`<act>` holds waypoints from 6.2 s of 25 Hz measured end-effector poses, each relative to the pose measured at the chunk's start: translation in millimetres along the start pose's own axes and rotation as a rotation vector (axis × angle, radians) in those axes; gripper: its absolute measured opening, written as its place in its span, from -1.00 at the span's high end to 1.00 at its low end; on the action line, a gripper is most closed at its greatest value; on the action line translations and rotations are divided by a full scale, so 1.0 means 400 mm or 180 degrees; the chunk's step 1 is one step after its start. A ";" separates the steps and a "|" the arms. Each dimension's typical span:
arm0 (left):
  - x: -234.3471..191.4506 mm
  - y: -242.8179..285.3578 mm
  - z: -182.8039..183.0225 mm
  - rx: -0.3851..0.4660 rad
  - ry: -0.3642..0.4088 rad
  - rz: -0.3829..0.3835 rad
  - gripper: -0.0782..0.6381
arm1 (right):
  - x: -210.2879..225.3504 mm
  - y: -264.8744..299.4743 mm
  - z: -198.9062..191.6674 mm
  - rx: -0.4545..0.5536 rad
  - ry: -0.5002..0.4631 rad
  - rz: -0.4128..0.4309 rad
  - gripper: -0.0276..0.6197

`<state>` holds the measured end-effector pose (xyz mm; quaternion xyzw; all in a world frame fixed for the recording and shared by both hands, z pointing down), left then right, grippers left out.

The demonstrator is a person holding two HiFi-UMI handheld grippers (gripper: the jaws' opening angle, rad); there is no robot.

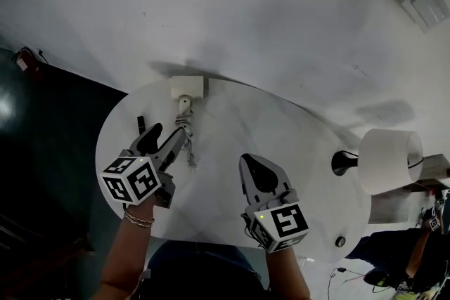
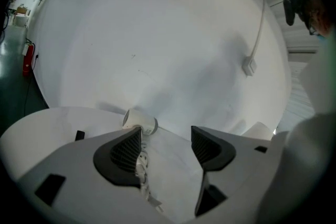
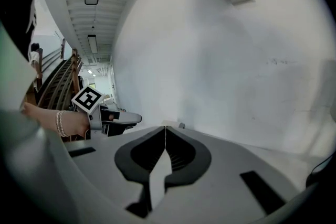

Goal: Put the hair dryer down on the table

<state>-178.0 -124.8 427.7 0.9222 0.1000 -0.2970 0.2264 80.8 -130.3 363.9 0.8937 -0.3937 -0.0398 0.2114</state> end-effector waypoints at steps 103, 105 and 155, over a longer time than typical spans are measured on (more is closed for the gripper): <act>0.223 -0.430 0.173 0.0955 0.1409 -0.0266 0.73 | -0.074 -0.273 0.251 0.1174 -0.0891 -0.0071 0.86; 0.216 -0.433 0.183 0.0927 0.1447 -0.0268 0.73 | -0.064 -0.270 0.255 0.1169 -0.0905 -0.0084 0.86; 0.189 -0.450 0.177 0.0802 0.1507 -0.0375 0.73 | -0.078 -0.266 0.224 0.1091 -0.0632 -0.0092 0.86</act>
Point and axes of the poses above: the fingertips, and each gripper's own axes: y forward along the fingers, x to its right, z out of its top, the point moved 9 cm from there along -y, backward along the fingers, and after that the axes turned 2 degrees about -x, right-handed, at the moved point
